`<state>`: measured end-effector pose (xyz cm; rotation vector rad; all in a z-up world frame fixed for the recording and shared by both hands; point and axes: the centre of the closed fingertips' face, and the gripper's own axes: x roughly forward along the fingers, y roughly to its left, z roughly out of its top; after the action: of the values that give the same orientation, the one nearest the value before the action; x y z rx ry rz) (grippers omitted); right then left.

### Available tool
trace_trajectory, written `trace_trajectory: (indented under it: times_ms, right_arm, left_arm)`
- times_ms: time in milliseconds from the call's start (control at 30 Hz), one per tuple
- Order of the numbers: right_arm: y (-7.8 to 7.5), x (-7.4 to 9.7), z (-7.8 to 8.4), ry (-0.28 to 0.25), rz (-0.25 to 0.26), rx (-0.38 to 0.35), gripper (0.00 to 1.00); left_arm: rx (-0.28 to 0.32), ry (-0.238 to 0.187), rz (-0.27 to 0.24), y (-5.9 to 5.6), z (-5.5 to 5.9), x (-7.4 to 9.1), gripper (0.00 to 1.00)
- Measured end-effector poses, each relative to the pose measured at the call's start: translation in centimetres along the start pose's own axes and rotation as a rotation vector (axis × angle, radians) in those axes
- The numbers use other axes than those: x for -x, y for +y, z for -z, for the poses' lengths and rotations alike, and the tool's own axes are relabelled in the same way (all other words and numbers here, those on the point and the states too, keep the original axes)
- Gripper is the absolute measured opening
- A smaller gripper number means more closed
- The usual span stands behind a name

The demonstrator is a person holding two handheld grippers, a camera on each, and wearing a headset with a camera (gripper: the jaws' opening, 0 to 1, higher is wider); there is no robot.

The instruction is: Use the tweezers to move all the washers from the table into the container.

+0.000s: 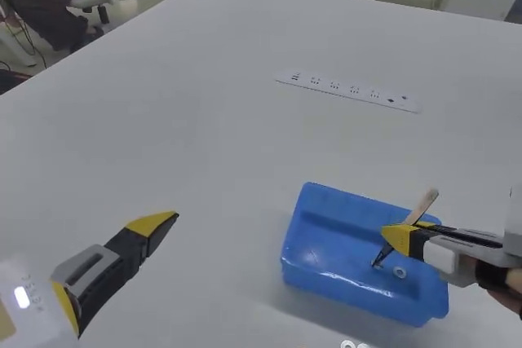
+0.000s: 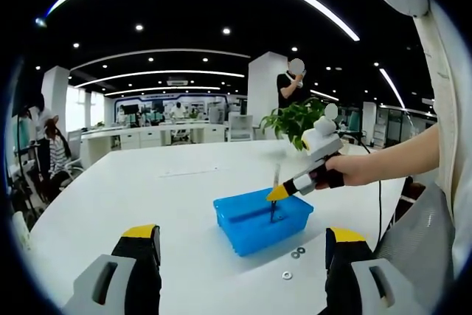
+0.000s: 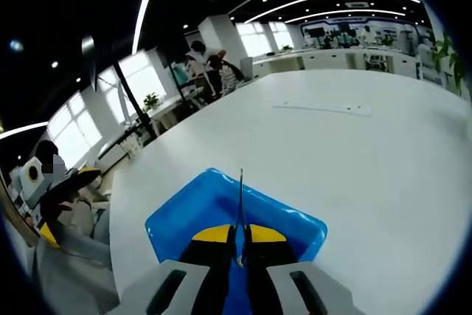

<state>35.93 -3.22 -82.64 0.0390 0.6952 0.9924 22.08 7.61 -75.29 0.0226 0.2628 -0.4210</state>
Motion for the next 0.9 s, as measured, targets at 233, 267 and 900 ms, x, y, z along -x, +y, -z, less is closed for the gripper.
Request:
trace_trajectory:
  times_ms: [233, 267, 900]
  right_arm:
    - [0.2, 0.0, 0.1, 0.014, 0.013, 0.089, 0.03]
    - [0.2, 0.0, 0.1, 0.016, 0.015, 0.101, 0.03]
    - [0.6, 0.1, 0.5, 0.013, 0.019, 0.214, 0.04]
  left_arm:
    - [0.006, -0.010, -0.013, 0.3, -0.2, 0.0, 0.95]
    - [0.004, -0.009, -0.015, 0.3, -0.1, 0.0, 0.95]
    - [0.000, -0.011, -0.009, 0.2, -0.1, 0.0, 0.95]
